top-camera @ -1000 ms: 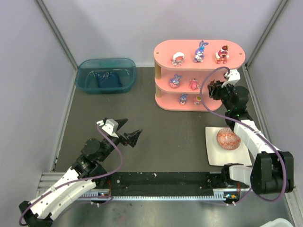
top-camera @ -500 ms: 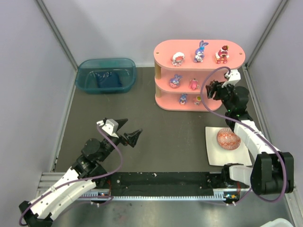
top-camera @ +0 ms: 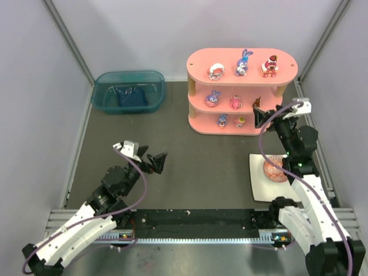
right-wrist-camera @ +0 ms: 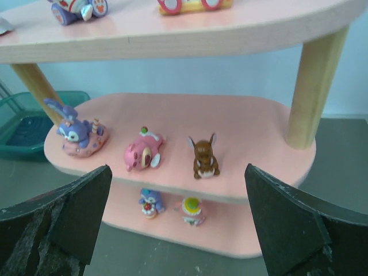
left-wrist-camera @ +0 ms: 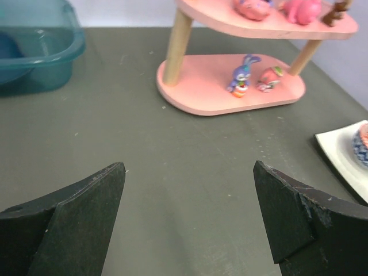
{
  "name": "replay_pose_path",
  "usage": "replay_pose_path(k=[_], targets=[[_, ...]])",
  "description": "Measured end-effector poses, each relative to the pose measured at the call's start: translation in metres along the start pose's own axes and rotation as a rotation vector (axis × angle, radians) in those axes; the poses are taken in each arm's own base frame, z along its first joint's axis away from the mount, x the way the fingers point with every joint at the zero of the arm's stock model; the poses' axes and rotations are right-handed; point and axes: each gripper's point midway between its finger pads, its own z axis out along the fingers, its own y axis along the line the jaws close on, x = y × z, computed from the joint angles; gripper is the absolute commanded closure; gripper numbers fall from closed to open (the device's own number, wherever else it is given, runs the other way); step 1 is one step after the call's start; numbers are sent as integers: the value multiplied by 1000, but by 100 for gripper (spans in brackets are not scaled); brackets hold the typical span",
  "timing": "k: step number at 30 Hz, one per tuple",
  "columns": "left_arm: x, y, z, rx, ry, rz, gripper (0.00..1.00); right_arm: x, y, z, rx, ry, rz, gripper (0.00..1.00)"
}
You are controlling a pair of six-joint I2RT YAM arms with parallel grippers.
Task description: Place and organize the plastic toys onto the shelf
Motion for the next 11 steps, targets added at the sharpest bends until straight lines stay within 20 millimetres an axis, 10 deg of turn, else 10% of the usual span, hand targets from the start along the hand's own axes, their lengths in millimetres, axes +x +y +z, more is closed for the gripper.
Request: replay_pose_path(k=[11], targets=[[9,36,3,-267,116,-61,1,64,-17,-79,145,-9,127,1]])
